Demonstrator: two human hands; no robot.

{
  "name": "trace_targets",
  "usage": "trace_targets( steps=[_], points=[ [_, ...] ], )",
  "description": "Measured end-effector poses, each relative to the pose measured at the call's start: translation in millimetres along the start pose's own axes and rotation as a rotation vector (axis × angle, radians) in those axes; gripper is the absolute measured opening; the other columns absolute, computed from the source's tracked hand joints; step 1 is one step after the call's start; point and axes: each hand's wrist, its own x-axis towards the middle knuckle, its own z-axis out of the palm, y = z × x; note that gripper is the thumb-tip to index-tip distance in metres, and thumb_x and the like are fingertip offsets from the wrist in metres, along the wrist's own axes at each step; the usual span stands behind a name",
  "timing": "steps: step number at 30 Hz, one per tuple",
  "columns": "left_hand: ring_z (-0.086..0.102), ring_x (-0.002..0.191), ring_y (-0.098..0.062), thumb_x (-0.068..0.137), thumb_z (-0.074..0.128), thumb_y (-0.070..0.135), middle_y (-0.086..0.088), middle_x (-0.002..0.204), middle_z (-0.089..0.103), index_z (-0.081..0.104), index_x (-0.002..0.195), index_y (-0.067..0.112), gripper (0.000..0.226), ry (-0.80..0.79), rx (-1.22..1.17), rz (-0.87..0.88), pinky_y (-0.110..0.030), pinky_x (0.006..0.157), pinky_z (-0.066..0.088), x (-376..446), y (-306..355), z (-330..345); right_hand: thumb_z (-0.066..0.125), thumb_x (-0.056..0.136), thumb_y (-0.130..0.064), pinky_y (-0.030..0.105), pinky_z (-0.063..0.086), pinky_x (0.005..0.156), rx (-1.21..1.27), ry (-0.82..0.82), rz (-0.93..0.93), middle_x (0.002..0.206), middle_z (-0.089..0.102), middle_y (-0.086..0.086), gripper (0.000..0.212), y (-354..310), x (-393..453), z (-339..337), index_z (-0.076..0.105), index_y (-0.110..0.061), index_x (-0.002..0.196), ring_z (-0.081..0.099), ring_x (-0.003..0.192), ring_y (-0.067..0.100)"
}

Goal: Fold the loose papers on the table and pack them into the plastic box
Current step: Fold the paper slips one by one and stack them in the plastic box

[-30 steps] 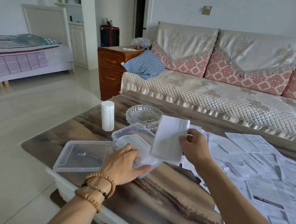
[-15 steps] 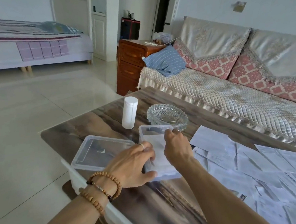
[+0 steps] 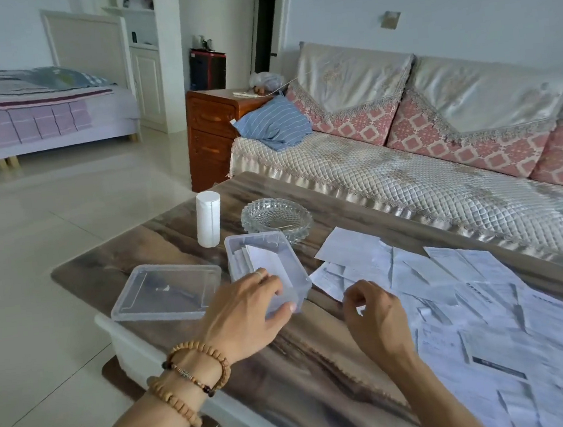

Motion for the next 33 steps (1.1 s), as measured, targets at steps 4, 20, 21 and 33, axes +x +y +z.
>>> trace_targets(
  steps=[4, 20, 21, 33],
  points=[
    [0.056, 0.081, -0.001, 0.094, 0.052, 0.045, 0.015, 0.098, 0.063, 0.06, 0.099, 0.028, 0.019, -0.087, -0.245, -0.07, -0.02, 0.069, 0.049, -7.8, 73.9, 34.3, 0.065, 0.083, -0.015, 0.034, 0.05, 0.077, -0.038, -0.054, 0.205, 0.098, 0.068, 0.001, 0.01, 53.3, -63.4, -36.6, 0.069, -0.018, 0.092, 0.063, 0.092, 0.022],
    [0.061, 0.096, -0.025, 0.075, 0.077, 0.022, -0.006, 0.098, 0.056, 0.043, 0.084, 0.019, 0.036, -0.379, -1.036, -0.832, -0.043, 0.086, 0.054, 28.2, 250.2, 120.2, 0.06, 0.075, -0.036, 0.041, 0.041, 0.097, -0.365, -0.21, 0.607, 0.128, 0.048, 0.006, 0.077, 147.3, -105.0, -131.0, 0.026, -0.015, 0.141, 0.045, 0.121, 0.029],
    [0.062, 0.094, -0.024, 0.065, 0.082, 0.025, -0.007, 0.099, 0.058, 0.046, 0.094, 0.016, 0.047, -0.389, -1.092, -0.839, -0.043, 0.084, 0.055, 28.2, 253.1, 119.0, 0.058, 0.076, -0.027, 0.04, 0.042, 0.095, -0.37, -0.159, 0.588, 0.124, 0.05, 0.007, 0.069, 149.2, -107.1, -131.3, 0.029, -0.013, 0.138, 0.048, 0.118, 0.029],
    [0.054, 0.068, -0.012, 0.089, 0.058, 0.004, 0.005, 0.092, 0.052, 0.022, 0.142, 0.028, 0.069, -0.31, -0.854, -0.662, -0.025, 0.055, 0.048, 24.0, 256.3, 124.3, 0.05, 0.082, 0.005, 0.039, 0.037, 0.052, -0.2, 0.288, 0.563, 0.054, 0.057, 0.014, 0.03, 177.9, -133.2, -168.0, 0.054, -0.01, 0.057, 0.05, 0.057, 0.04]
  ],
)
